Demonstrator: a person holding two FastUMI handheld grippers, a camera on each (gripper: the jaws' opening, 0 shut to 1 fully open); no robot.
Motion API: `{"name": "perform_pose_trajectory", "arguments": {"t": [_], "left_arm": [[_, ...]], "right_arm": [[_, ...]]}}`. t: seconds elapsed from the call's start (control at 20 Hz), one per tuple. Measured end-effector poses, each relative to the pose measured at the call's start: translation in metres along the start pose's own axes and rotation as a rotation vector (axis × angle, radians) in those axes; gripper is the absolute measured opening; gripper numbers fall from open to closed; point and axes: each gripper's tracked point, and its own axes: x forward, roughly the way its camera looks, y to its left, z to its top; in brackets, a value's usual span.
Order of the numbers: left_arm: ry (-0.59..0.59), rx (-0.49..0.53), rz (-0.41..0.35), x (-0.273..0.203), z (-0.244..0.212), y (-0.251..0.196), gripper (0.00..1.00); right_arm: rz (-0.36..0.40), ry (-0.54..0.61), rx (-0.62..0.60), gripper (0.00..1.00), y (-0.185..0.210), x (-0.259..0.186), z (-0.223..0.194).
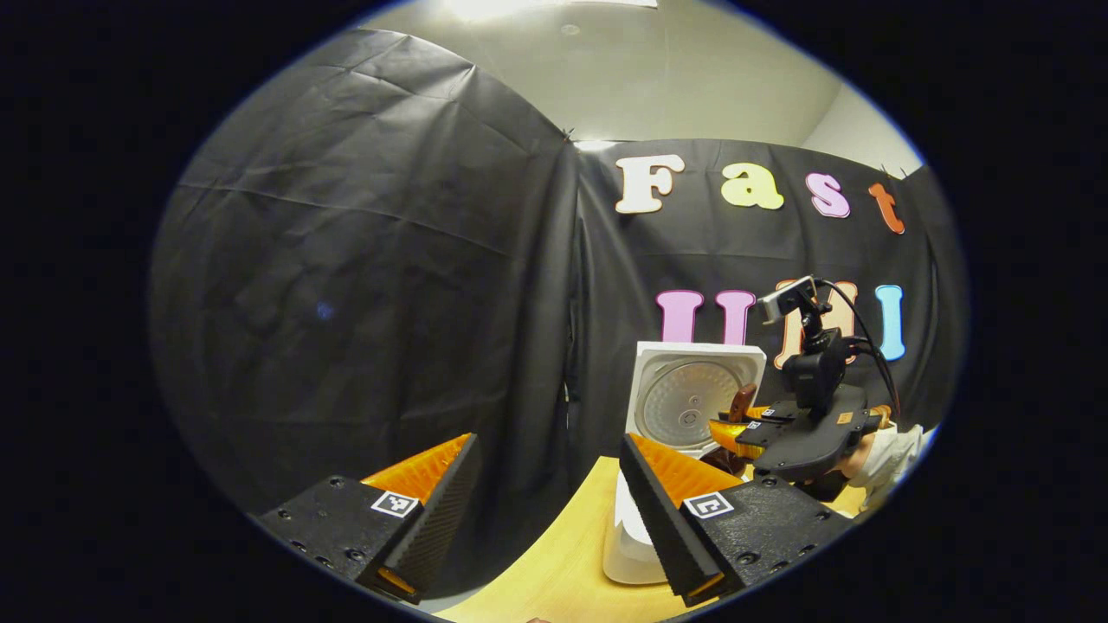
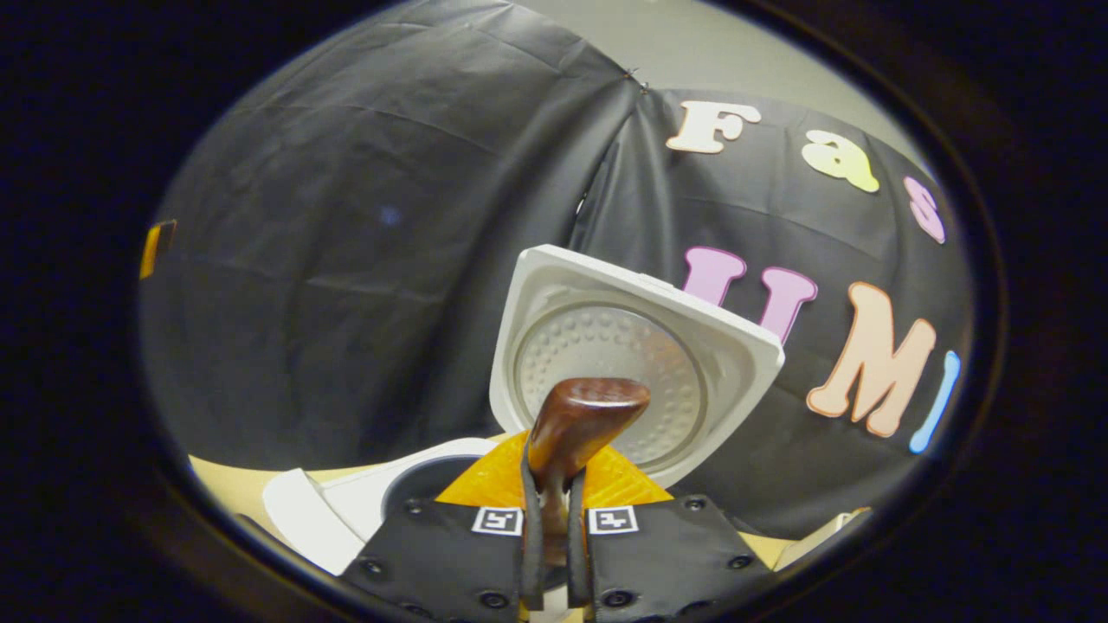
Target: Close the left gripper, press the button to open the rice cooker; take a wooden spoon from the chopstick holder with the right hand, scoop a spoonful of rice and pour it into the rice cooker, then put the wooden spoon back into the chopstick holder.
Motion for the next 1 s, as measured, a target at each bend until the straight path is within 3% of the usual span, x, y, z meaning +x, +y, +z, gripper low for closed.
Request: {"name": "perform_pose_trajectory", "arguments": {"t": [0.4,1.0], "left_arm": [[-0.027,0.002,-0.076,0.014,0.012,-0.036,0.92],[-0.062,-0.001,-0.218,0.032,0.03,-0.115,0.92]], "right_arm": [[-0.043,-0.015,0.28,0.12,-0.066,-0.049,0.023],[-0.252,-0.008,0.33,0.12,-0.19,-0.142,-0.007]]}}
